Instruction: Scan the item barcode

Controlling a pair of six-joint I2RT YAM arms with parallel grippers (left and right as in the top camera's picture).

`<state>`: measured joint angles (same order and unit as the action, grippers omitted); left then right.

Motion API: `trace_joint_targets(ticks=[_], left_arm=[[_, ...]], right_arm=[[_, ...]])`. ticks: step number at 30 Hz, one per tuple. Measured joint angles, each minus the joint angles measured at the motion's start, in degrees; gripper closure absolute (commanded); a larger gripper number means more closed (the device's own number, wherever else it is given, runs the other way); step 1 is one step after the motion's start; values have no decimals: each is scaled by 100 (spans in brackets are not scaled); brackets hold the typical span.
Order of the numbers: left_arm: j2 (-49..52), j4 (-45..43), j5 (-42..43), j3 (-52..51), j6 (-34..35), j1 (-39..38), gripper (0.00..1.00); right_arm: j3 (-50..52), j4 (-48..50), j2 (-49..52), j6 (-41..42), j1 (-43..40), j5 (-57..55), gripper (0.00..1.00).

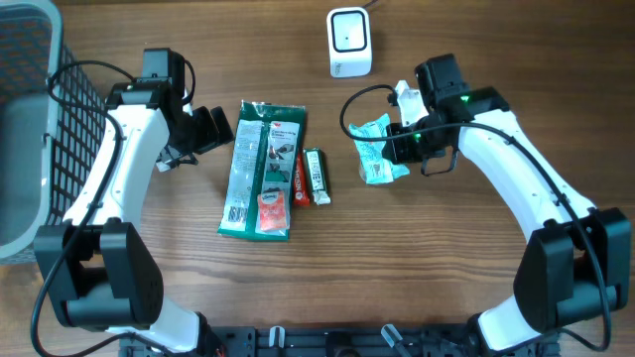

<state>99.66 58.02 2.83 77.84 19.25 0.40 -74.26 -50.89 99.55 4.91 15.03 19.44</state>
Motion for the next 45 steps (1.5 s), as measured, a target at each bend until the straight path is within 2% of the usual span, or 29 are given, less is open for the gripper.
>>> trace_joint_targets(ticks=[6,10,15,19,23,30,37,38,40,45], left_arm=[[2,-2,0,0,0,0,0],[2,-26,0,0,0,0,0],[2,-26,0,0,2,0,0],[2,-26,0,2,0,0,0],[2,-26,0,0,0,0,0],[2,-26,0,0,2,0,0],[2,-52,0,-15,2,0,0],[2,-55,0,-31,2,0,0],[4,-61,0,-52,2,0,0],[7,-118,0,-52,2,0,0]], right_arm=[[-68,55,-20,-4,0,79,96],[-81,302,-238,13,13,988,96],[-81,579,-293,284,487,1182,96],[-81,962,-291,721,1064,721,94],[-81,1139,-26,1471,1622,-476,90],[-79,1126,638,2004,1631,-1495,88],[-79,848,638,2133,1502,-1917,69],[-79,844,638,2081,1502,-1974,63],[-79,807,638,2006,1502,-2017,57],[-92,931,586,1668,1495,-1515,46]])
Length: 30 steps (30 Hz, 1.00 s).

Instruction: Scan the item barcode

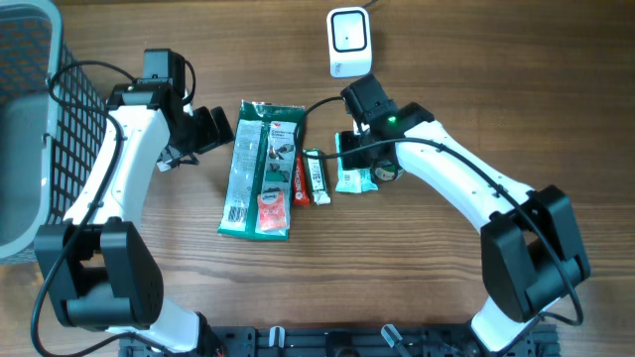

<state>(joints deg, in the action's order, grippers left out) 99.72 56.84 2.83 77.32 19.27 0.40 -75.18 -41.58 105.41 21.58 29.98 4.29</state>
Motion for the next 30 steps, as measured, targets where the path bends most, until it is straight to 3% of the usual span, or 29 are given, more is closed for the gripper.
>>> trace_joint_targets(ticks=[4,5,10,15,18,22,30], left_arm=[[0,-37,0,-2,0,0,0],[0,-55,0,-2,-2,0,0],[0,-76,2,-2,20,-2,0],[0,-74,2,-2,20,0,0],[0,-74,4,-11,22,0,0],[4,-76,4,-11,39,0,0],[4,-76,4,-11,39,-2,0]], right_arm=[[-352,-264,-293,-50,-74,186,24],[-479,-367,-404,-35,-103,122,0],[-734,-1163,-748,280,-387,-752,0],[-551,-1075,-745,363,-426,-861,2],[-411,-1196,-745,861,-426,-931,4],[0,-977,-745,1447,-426,-1189,4],[498,-321,-704,1679,-426,-1357,7]])
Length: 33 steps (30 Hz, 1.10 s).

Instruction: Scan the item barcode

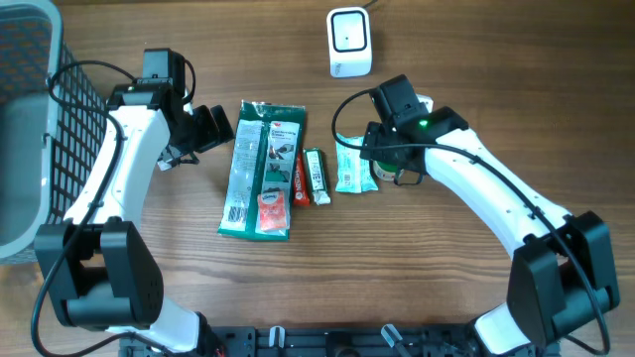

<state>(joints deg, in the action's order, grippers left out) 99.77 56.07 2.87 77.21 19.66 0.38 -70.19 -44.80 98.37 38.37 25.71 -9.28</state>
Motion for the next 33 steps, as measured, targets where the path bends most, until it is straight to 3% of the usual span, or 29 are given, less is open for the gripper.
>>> trace_joint_targets(ticks=[3,8,14,20,24,32,33], left_arm=[[0,0,-2,0,0,2,0],[0,0,0,0,0,2,0],[0,0,-2,0,0,2,0],[0,0,0,0,0,0,0],[0,2,0,0,0,2,0],[0,0,-2,0,0,0,0],[0,0,0,0,0,2,0]], right_arm=[[4,101,131,2,0,-2,7],[33,120,468,42,0,-4,16],[33,122,629,44,0,-2,17],[33,160,671,52,0,0,31],[33,160,671,42,-57,68,22],[33,116,675,42,-407,490,20],[33,118,675,42,-404,522,16]])
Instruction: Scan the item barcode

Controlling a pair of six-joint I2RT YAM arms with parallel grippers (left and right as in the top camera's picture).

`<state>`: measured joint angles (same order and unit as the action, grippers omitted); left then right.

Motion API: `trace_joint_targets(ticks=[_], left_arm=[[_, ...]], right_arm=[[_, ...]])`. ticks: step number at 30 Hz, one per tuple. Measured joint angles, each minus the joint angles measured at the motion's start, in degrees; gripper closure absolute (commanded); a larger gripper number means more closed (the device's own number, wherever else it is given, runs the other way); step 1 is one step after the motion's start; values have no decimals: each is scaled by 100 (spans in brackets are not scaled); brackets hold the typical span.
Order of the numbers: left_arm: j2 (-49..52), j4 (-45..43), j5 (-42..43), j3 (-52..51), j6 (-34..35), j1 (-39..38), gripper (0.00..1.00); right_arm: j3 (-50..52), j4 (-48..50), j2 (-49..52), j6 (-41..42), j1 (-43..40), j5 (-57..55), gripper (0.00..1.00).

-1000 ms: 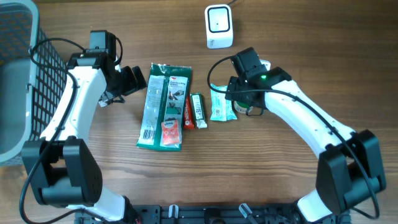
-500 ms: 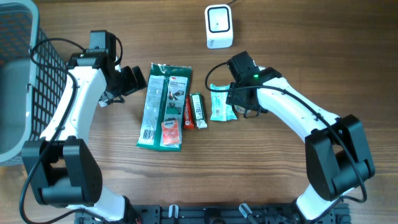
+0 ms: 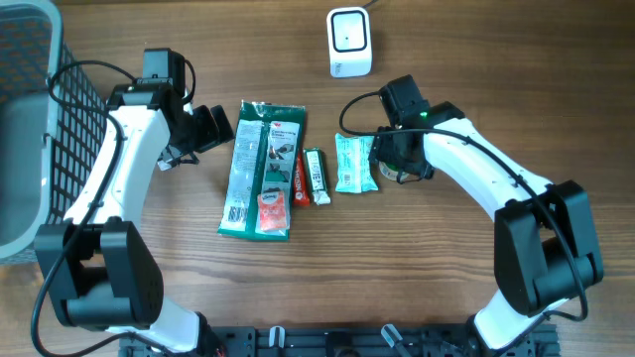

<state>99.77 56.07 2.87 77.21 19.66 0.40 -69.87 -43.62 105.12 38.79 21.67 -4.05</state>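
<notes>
The white barcode scanner [image 3: 349,42] stands at the far middle of the table. A teal snack packet [image 3: 354,164] lies flat on the wood below it. My right gripper [image 3: 389,162] hovers low just right of the packet's edge, open and holding nothing. A long green packet [image 3: 263,164] lies left of centre, with a small red pouch [image 3: 273,211] on its lower end and a dark candy bar [image 3: 316,176] along its right side. My left gripper [image 3: 212,127] sits just left of the green packet's top, open and empty.
A dark wire basket [image 3: 40,119] with a grey liner fills the far left edge. The scanner's cable runs off the top edge. Bare wood lies along the near side and the right.
My right gripper has drawn back slightly up and to the right of the teal packet, which stays flat beside the candy bar. The left arm has not moved.
My right gripper first held the crumpled teal packet up right of centre, below the scanner. Then it had carried it left and lowered it next to the candy bar. After that the packet lay flat and released, and now the gripper sits beside it.
</notes>
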Motion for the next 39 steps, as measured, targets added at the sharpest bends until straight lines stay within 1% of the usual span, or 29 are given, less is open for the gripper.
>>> trace_joint_targets(ticks=[3,8,14,21,24,25,28,30,33,34,35,37,38,39], left_arm=[[0,0,0,0,0,0,0],[0,0,-2,0,0,0,0],[0,0,-2,0,0,-2,0],[0,0,-2,0,0,0,0],[0,0,-2,0,2,-2,0],[0,0,-2,0,0,0,0],[0,0,-2,0,2,0,0],[0,0,-2,0,2,-2,0],[0,0,0,0,2,-2,0],[0,0,-2,0,0,-2,0],[0,0,-2,0,2,-2,0],[0,0,-2,0,2,-2,0],[0,0,-2,0,2,-2,0],[0,0,0,0,2,0,0]], right_arm=[[0,7,0,26,2,28,11],[0,20,0,262,0,201,7],[0,68,0,496,-13,208,7],[0,94,0,579,-96,210,8],[0,72,0,619,-177,201,18],[0,13,0,627,-186,188,19],[0,-105,0,616,-186,203,39],[-2,-236,0,562,-186,208,41],[-24,-402,0,212,-186,212,41],[-24,-448,0,24,-186,212,40],[-24,-457,0,-221,-186,214,37],[-24,-435,0,-977,-188,232,23],[-24,-439,0,-1329,-190,229,19],[-24,-459,0,-1694,-190,221,11]])
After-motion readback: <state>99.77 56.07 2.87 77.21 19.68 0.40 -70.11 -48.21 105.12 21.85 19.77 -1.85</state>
